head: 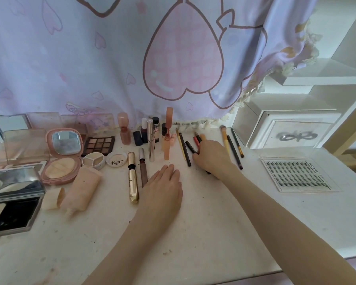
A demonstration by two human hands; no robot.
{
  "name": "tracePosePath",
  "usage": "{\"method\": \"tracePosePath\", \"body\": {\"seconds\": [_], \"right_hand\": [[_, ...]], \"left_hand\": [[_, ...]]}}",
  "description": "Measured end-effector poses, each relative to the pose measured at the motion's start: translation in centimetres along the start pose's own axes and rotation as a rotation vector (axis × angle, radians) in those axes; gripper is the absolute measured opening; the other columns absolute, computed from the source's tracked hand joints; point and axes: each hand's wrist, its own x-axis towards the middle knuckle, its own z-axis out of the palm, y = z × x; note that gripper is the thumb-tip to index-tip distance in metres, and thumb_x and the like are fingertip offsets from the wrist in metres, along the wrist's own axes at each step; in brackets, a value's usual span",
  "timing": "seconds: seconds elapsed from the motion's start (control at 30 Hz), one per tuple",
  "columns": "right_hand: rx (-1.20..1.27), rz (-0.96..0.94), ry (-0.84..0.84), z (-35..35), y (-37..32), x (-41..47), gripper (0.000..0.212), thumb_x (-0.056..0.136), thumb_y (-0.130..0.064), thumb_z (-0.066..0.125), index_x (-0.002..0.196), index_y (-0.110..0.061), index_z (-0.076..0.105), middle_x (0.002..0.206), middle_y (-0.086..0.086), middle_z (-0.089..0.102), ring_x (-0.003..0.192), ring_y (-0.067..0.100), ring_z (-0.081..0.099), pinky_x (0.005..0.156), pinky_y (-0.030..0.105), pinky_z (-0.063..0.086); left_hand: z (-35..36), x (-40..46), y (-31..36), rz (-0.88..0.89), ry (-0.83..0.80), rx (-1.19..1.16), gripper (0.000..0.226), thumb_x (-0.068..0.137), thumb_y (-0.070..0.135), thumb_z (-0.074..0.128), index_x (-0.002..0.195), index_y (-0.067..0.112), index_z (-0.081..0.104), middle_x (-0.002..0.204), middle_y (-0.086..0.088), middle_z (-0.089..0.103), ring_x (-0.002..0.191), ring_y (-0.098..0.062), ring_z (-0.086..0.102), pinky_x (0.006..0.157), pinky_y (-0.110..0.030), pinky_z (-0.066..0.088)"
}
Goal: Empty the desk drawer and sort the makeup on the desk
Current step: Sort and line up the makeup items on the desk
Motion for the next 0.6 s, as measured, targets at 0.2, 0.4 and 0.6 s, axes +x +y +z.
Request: {"method": "tracePosePath", "body": {"seconds": [0.2, 0.4, 0.6], "right_hand": [[0.34, 0.088, 0.091, -1.1, 0.3, -0.6, 0.012, 0.084, -0.018, 0.054, 0.086, -0.006, 0.055, 0.069, 0.001, 0.053, 0.072, 0.019, 0.051, 0.059, 0.029, 0.043], [1.281, 0.187, -0.044, -2.1, 0.0, -7.5, 0.011, 0.088, -0.003, 0.054, 0.077, -0.008, 0.056, 0.053, 0.003, 0.059, 0.052, 0.016, 0.049, 0.05, 0.022, 0.042], [1.768, 0.251, -0.187, -1.0, 1.6, -10.6, 0.021, 0.092, -0.003, 0.048, 0.074, -0.007, 0.057, 0.059, 0.009, 0.057, 0.055, 0.017, 0.049, 0.05, 0.022, 0.04]], "left_hand": [[-0.6, -0.1, 0.2, -0.021, 0.056, -0.094, 0.043, 0.1, 0.027, 0.028, 0.141, 0.015, 0.034, 0.148, 0.0, 0.034, 0.142, -0.014, 0.018, 0.111, -0.027, 0.02], [-1.0, -0.2, 0.5, 0.021, 0.216, -0.412, 0.039, 0.093, 0.038, 0.045, 0.127, 0.019, 0.05, 0.111, 0.006, 0.055, 0.105, -0.006, 0.044, 0.089, -0.022, 0.039], [-0.9, -0.3, 0.6, 0.175, 0.252, -0.511, 0.029, 0.091, 0.035, 0.042, 0.096, 0.012, 0.06, 0.086, 0.007, 0.052, 0.08, -0.003, 0.041, 0.074, -0.012, 0.037]]}}
